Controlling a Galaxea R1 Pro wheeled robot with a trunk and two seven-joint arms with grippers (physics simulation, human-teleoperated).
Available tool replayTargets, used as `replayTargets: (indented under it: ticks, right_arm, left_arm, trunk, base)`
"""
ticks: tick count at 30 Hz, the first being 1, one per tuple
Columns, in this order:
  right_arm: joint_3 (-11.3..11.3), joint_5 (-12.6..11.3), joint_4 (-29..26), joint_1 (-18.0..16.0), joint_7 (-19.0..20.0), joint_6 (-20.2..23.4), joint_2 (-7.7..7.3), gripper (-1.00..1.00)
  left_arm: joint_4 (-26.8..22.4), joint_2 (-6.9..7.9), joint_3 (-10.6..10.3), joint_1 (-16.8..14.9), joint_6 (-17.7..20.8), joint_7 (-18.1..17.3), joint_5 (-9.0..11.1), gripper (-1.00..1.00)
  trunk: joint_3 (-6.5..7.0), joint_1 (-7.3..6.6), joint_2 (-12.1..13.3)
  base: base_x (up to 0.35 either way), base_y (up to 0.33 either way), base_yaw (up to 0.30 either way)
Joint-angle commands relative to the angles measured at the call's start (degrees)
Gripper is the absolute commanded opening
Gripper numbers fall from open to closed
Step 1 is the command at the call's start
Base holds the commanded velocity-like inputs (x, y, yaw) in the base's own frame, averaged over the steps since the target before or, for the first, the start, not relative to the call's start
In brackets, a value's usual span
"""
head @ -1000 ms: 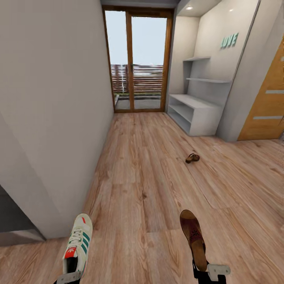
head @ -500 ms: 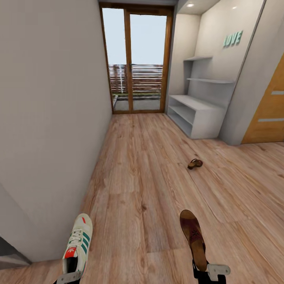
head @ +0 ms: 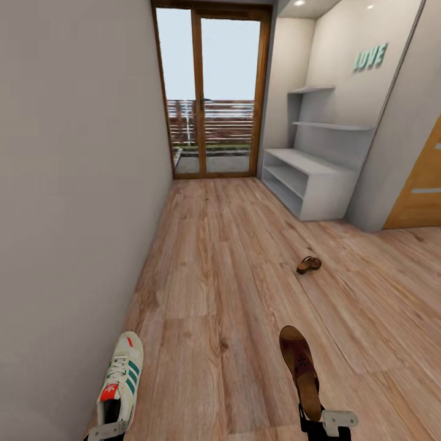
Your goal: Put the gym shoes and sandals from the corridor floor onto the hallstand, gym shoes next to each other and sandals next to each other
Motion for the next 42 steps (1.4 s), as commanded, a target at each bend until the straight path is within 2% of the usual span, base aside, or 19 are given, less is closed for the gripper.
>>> replayTargets:
  ticks: [1,42]
  right_arm:
    - [0.0,0.1,0.0,0.0,-0.1,-0.1,-0.01,-1.0]
    - [0.0,0.1,0.0,0.0,-0.1,-0.1,-0.03,-1.0]
  left_arm:
    - [0.0,-0.01,0.2,0.0,-0.1,-0.6,0.5,-1.0]
    - [0.0,0.06,0.3,0.0,-0.1,-0.6,0.6,-1.0]
  trunk:
    - [-0.05,0.02,0.0]
    - [-0.05,0.02,0.0]
  base:
    - [0.34,0.0,0.0]
    - [0.34,0.0,0.0]
